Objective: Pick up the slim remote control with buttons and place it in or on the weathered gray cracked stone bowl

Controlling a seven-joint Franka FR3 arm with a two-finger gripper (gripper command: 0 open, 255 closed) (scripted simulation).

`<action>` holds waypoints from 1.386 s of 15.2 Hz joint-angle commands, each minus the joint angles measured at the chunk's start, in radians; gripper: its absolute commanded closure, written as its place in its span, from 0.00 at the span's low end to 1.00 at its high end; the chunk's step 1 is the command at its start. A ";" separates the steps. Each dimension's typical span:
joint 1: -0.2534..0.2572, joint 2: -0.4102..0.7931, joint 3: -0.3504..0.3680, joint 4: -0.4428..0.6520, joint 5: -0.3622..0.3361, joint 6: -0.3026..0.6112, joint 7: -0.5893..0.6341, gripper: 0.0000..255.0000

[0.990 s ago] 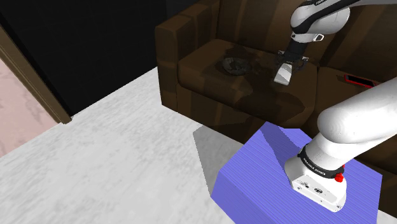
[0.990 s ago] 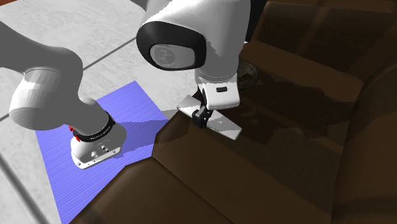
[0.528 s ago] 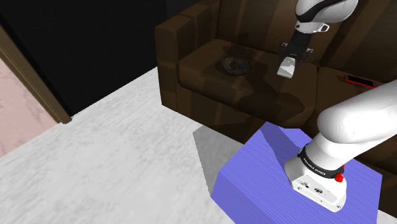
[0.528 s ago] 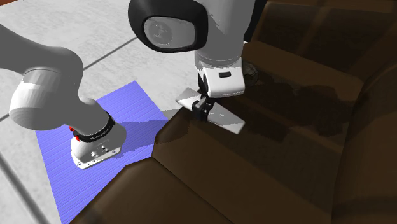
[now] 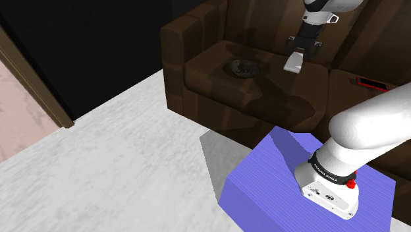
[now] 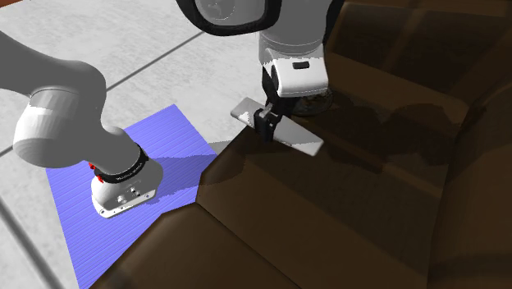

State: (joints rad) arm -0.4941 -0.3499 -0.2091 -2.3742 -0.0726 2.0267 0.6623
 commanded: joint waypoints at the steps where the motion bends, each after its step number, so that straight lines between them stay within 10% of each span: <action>1: 0.023 0.043 0.027 0.039 0.019 0.003 0.038 1.00; 16: 0.154 0.409 0.176 0.444 0.083 -0.039 0.283 1.00; 21: 0.155 0.428 0.176 0.400 0.084 0.025 0.282 1.00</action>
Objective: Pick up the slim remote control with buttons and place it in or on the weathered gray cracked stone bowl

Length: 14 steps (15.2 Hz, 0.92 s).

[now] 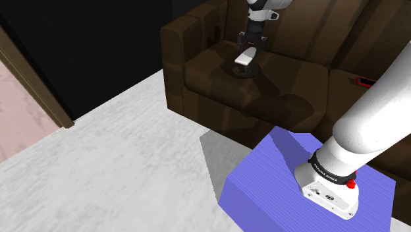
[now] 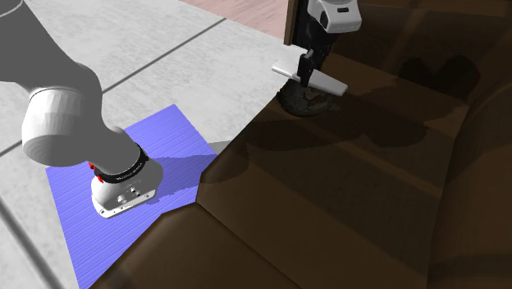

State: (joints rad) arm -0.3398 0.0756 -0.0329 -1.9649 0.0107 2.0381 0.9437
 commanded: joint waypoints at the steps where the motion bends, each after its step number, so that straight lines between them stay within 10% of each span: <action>1: 0.000 0.007 0.000 -0.018 0.000 0.026 0.000 1.00; 14: 0.000 0.048 0.001 -0.075 0.003 0.123 -0.002 1.00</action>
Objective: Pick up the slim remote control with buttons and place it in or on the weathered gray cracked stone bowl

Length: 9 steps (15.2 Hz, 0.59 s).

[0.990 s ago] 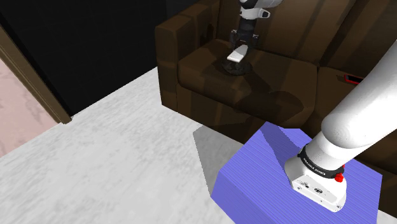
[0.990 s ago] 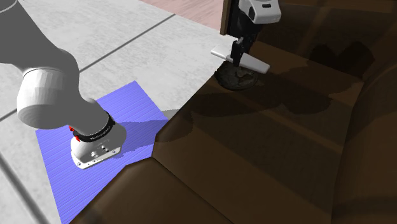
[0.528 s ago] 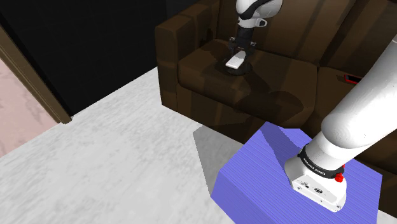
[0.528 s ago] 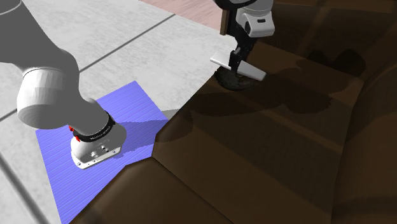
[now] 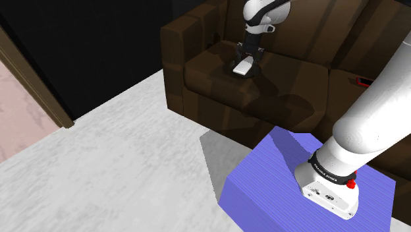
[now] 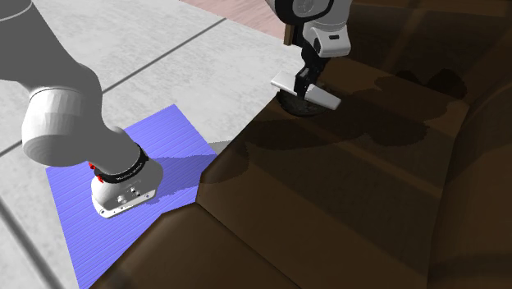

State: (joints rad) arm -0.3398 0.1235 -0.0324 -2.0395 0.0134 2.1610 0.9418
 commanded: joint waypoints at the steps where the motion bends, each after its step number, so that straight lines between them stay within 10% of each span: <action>1: 0.000 0.000 0.000 0.000 0.000 0.000 0.000 1.00; 2: 0.000 0.000 0.000 0.000 0.000 0.000 0.000 1.00; 3: 0.000 0.000 0.000 0.000 0.000 0.000 0.000 0.00; 9: 0.000 -0.014 0.000 0.017 -0.001 -0.031 0.001 0.00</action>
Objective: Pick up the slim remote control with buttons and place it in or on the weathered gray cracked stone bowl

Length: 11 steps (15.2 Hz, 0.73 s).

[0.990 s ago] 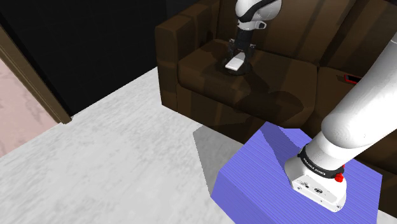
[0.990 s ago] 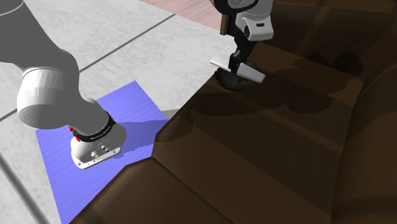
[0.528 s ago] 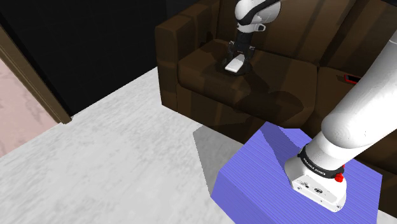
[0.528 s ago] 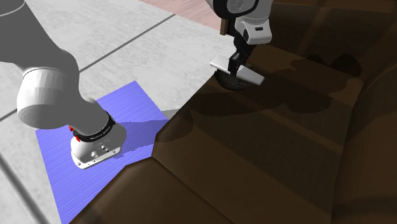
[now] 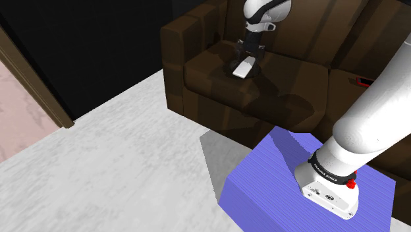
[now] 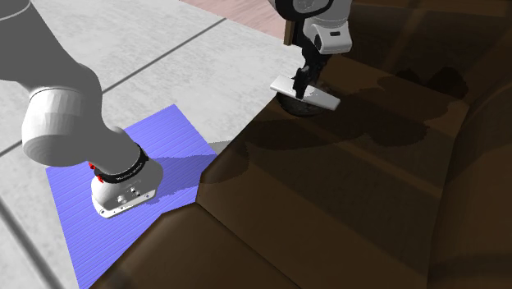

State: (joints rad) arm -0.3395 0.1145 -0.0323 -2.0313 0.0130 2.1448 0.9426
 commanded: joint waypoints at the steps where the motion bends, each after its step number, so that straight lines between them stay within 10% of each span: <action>1: 0.000 -0.019 0.000 0.027 -0.001 -0.046 0.000 0.00; 11: 0.000 -0.039 -0.001 0.063 -0.002 -0.103 0.001 0.00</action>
